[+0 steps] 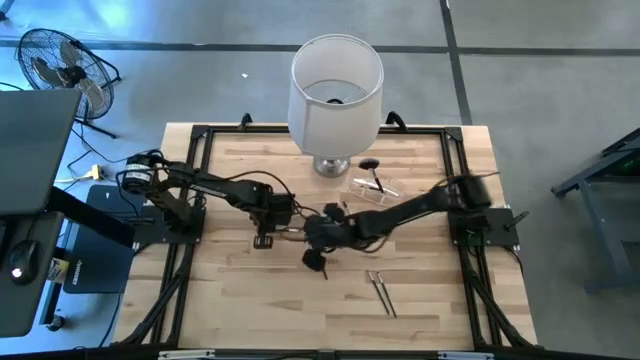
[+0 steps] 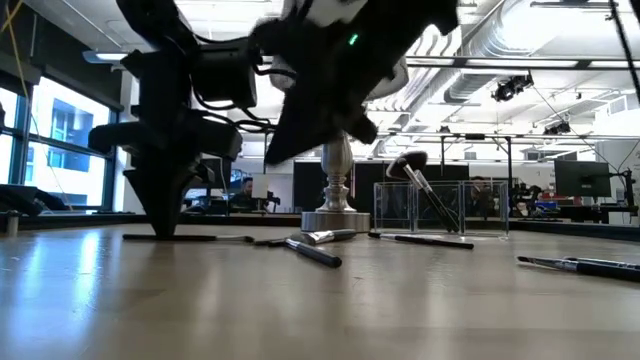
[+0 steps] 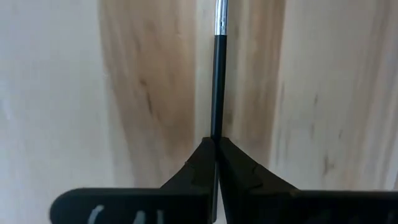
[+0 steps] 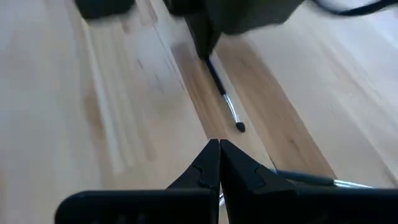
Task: Put items in baskets/containers
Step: Put the black eyeshadow brush into the transparent organizer
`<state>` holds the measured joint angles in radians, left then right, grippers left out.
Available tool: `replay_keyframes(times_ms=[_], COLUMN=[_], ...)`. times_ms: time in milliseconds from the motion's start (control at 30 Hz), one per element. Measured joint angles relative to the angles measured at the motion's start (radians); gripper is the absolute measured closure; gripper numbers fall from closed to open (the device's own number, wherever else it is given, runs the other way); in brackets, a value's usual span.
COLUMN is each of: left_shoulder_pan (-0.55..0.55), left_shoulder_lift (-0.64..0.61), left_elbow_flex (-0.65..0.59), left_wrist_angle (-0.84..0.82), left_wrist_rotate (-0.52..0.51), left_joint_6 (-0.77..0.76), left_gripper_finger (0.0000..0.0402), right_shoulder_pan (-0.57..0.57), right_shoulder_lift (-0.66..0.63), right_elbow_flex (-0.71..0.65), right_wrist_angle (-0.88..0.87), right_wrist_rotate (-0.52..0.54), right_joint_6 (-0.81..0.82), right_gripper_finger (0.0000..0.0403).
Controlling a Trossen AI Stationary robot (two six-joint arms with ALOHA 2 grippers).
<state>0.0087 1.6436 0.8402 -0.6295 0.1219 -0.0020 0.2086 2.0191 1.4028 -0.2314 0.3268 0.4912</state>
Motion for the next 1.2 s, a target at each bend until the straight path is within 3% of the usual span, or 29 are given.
replay_keyframes(times_ms=[133, 300, 633, 900, 1200], left_shoulder_pan=[-0.028, -0.045, -0.043, -0.042, -0.043], left_shoulder_lift=[0.0, 0.0, 0.0, 0.0, 0.001], left_elbow_flex=[-0.001, -0.001, -0.002, -0.002, -0.003], left_wrist_angle=[-0.003, -0.002, 0.003, 0.008, 0.036], left_wrist_rotate=[-0.002, -0.007, 0.001, 0.018, 0.033], left_joint_6=[-0.032, -0.056, -0.061, -0.06, -0.06], left_gripper_finger=[0.0401, 0.0401, 0.0401, 0.0401, 0.0401], right_shoulder_pan=[0.0, 0.017, 0.034, 0.032, 0.032], right_shoulder_lift=[0.071, 0.077, 0.078, 0.079, 0.16], right_elbow_flex=[0.061, 0.004, -0.259, -0.39, -0.389], right_wrist_angle=[-0.054, 0.029, 0.565, 0.775, 0.956], right_wrist_rotate=[0.025, 0.078, 0.116, 0.149, 0.164], right_joint_6=[-0.025, -0.029, -0.026, -0.021, -0.076], right_gripper_finger=[0.0402, 0.0402, 0.0402, 0.04, 0.0319])
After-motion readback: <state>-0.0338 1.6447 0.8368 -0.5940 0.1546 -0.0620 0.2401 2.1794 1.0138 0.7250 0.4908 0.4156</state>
